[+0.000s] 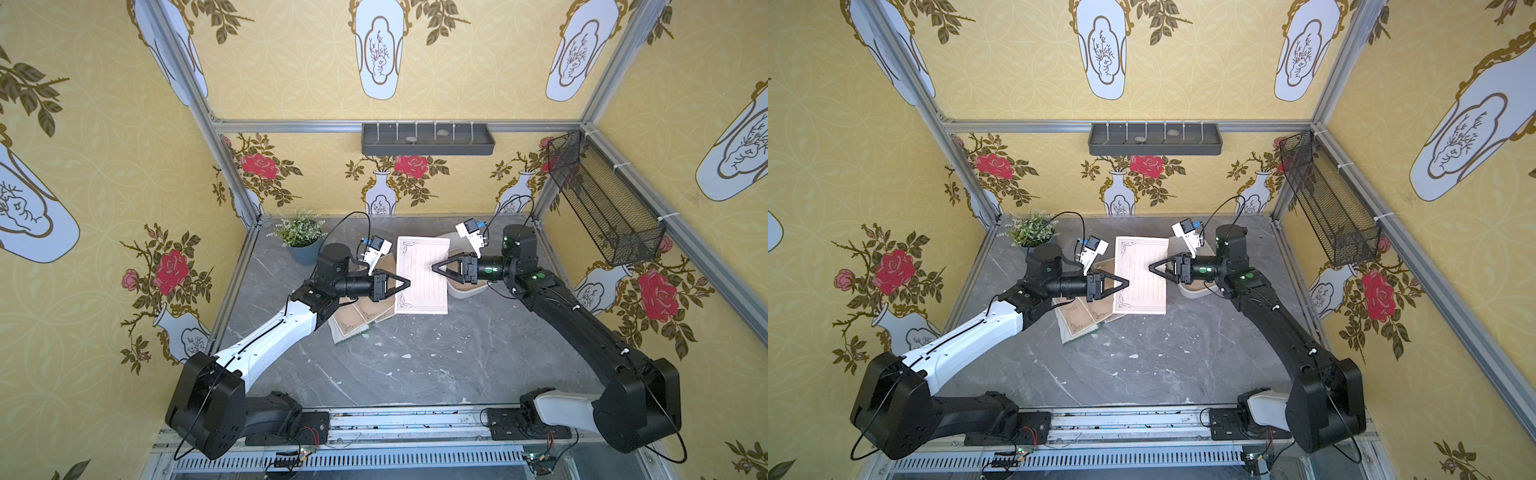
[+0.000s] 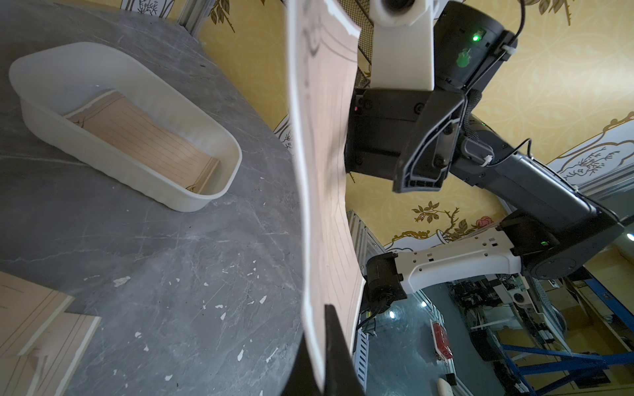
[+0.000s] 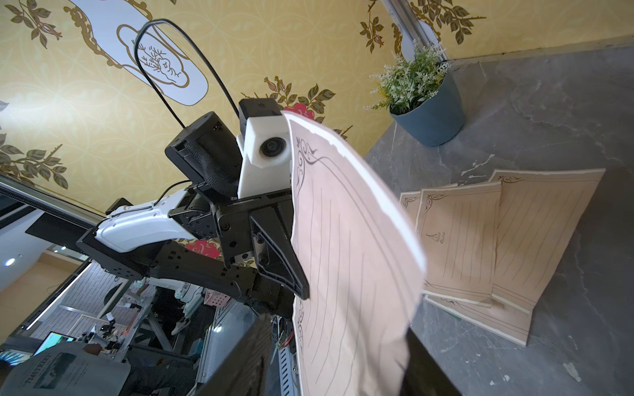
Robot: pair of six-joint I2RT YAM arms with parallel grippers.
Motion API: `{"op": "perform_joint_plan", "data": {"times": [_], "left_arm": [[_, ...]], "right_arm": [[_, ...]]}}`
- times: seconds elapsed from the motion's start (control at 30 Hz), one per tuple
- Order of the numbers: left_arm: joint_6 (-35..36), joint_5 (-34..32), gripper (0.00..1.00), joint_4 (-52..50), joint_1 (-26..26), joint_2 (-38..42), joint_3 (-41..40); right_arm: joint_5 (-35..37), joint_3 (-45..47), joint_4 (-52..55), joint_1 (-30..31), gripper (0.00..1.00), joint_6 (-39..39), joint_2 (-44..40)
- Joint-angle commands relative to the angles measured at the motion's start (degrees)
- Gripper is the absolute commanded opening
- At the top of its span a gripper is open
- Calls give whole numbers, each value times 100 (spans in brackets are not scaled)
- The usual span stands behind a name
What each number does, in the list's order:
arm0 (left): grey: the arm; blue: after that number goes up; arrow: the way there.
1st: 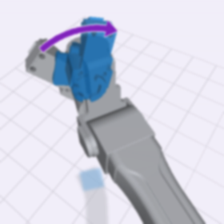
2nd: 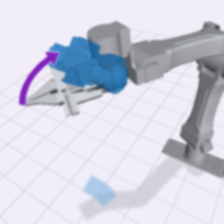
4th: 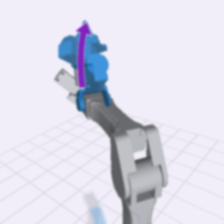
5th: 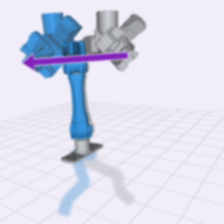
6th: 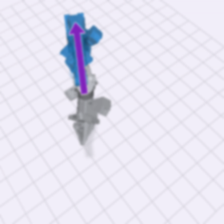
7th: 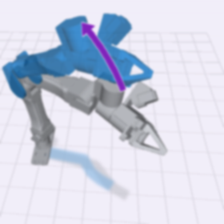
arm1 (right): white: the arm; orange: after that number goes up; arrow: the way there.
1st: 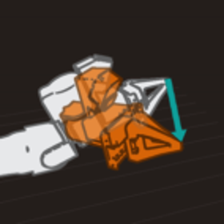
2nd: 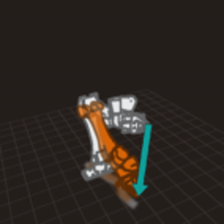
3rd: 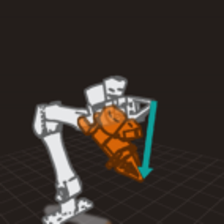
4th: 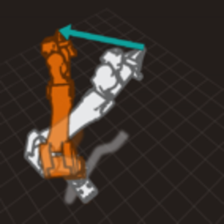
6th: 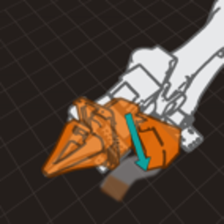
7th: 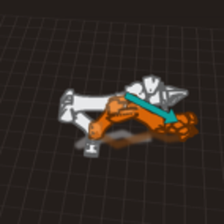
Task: Take out the stationery paper from the storage box
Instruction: Place the stationery paper at the center of the board.
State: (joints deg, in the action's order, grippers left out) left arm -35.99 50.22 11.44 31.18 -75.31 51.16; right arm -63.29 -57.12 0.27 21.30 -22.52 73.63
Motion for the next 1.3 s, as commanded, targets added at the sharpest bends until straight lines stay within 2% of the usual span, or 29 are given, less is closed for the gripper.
{"op": "perform_joint_plan", "data": {"times": [0.0, 0.07, 0.17, 0.3, 0.37, 0.4, 0.43, 0.47, 0.57, 0.73, 0.8, 0.83, 0.9, 0.97, 1.0, 1.03, 1.07, 1.1, 1.17, 1.2, 1.23, 1.27], "left_arm": [[92, -34, 0, -15, 1, -11, 17], [92, -62, 0, -19, -3, -10, 0], [99, -93, 0, -28, -2, 5, -26], [75, -116, 0, -19, 1, -23, -36], [79, -104, 0, -29, 2, -40, -24], [75, -105, 0, -28, -6, -53, -20], [78, -101, 0, -35, -6, -67, -14], [76, -101, 0, -43, -3, -76, -5], [74, -105, 0, -54, 1, -96, 0], [90, -124, 0, -96, -5, -76, -13], [92, -140, 0, -105, -2, -56, -34], [102, -161, 0, -114, -4, -52, -44], [103, -178, 0, -116, -2, -47, -53], [108, -186, 0, -131, -2, -59, -53], [110, -195, 0, -140, -4, -63, -53], [124, -205, 0, -155, 0, -63, -53], [126, -204, 0, -169, -3, -62, -44], [128, -205, 0, -177, -3, -61, -44], [152, -242, 0, -224, -4, -46, -53], [169, -289, 0, -253, -6, -42, -53], [188, -329, 0, -294, -4, -27, -53], [204, -371, 0, -314, -7, -15, -53]], "right_arm": [[-121, 42, 20, 8, 46, 111, 38], [-55, 46, 154, 4, 25, 172, 23], [139, 59, 390, -3, 0, 304, -56], [365, 110, 576, -20, 0, 390, -196], [414, 128, 624, -43, 32, 394, -233], [373, 132, 634, -44, 41, 415, -235], [331, 132, 652, -40, 42, 432, -234], [331, 134, 667, -44, 39, 437, -227], [326, 139, 640, -39, 1, 427, -217], [313, 133, 623, -38, 0, 434, -219], [344, 120, 640, -47, 22, 434, -210], [318, 112, 648, -43, 22, 454, -193], [262, 93, 675, -38, 0, 477, -158], [276, 100, 668, -38, 0, 468, -156], [326, 104, 658, -39, 7, 460, -164], [421, 111, 673, -47, 21, 428, -172], [396, 113, 676, -47, 17, 437, -165], [282, 104, 682, -47, 0, 490, -148], [264, 127, 670, -38, 0, 487, -161], [346, 153, 650, -44, 3, 450, -179], [534, 185, 662, -59, 21, 406, -206], [511, 220, 643, -70, 12, 411, -204]]}}
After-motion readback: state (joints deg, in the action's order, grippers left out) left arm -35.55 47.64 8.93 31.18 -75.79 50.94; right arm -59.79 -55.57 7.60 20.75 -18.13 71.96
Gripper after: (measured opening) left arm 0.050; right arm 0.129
